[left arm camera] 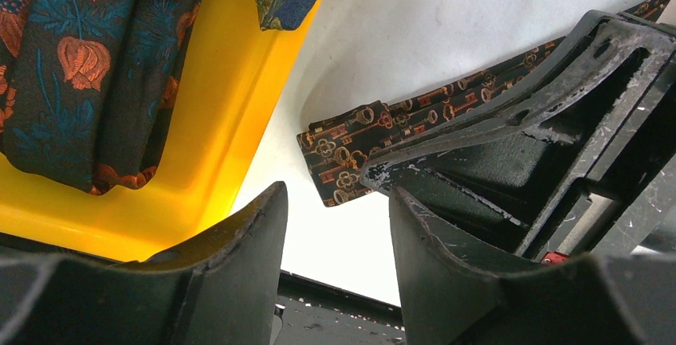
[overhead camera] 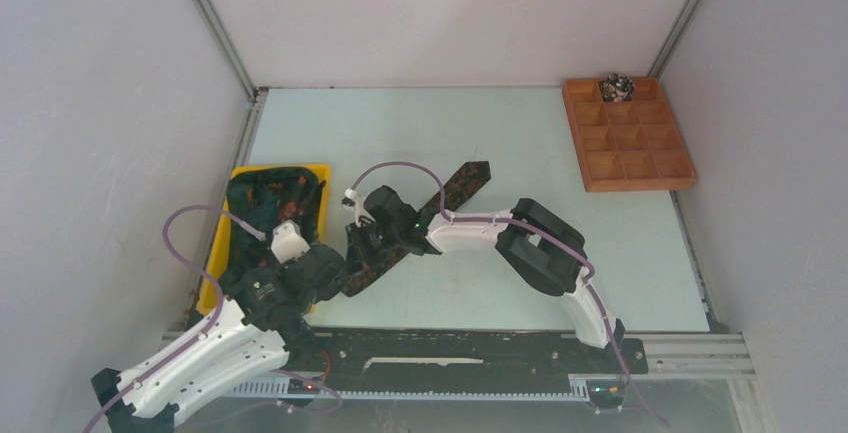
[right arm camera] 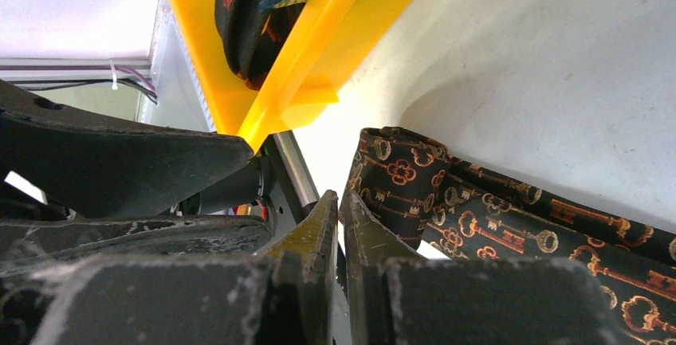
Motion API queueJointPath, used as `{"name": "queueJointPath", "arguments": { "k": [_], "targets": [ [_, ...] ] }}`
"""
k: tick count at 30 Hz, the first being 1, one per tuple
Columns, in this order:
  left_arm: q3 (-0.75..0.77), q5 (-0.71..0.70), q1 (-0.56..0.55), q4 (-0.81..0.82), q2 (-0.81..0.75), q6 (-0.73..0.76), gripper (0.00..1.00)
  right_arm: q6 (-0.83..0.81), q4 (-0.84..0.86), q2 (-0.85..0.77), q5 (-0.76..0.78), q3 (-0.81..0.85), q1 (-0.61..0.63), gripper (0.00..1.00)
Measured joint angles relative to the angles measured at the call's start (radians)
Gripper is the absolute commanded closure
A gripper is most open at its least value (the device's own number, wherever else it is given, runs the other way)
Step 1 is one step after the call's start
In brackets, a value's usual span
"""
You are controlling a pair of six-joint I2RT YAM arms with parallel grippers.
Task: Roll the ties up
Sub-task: Roll the tie at the center of the board.
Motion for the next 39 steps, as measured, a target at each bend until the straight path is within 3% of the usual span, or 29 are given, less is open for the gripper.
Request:
{"name": "queueJointPath", "arguments": {
  "k": [18, 25, 39],
  "targets": [
    [-0.005, 0.0, 0.0, 0.011, 0.034, -0.002, 0.45, 0.0, 0.026, 0.012, 0.014, -0.066, -0.022, 0.94],
    [-0.106, 0.0, 0.0, 0.079, 0.045, -0.025, 0.34, 0.0, 0.056, 0.012, 0.014, -0.09, -0.027, 0.94],
    [-0.196, 0.0, 0.0, 0.249, 0.094, -0.073, 0.34, 0.009, 0.101, 0.012, -0.015, -0.119, -0.044, 0.95]
  ]
}}
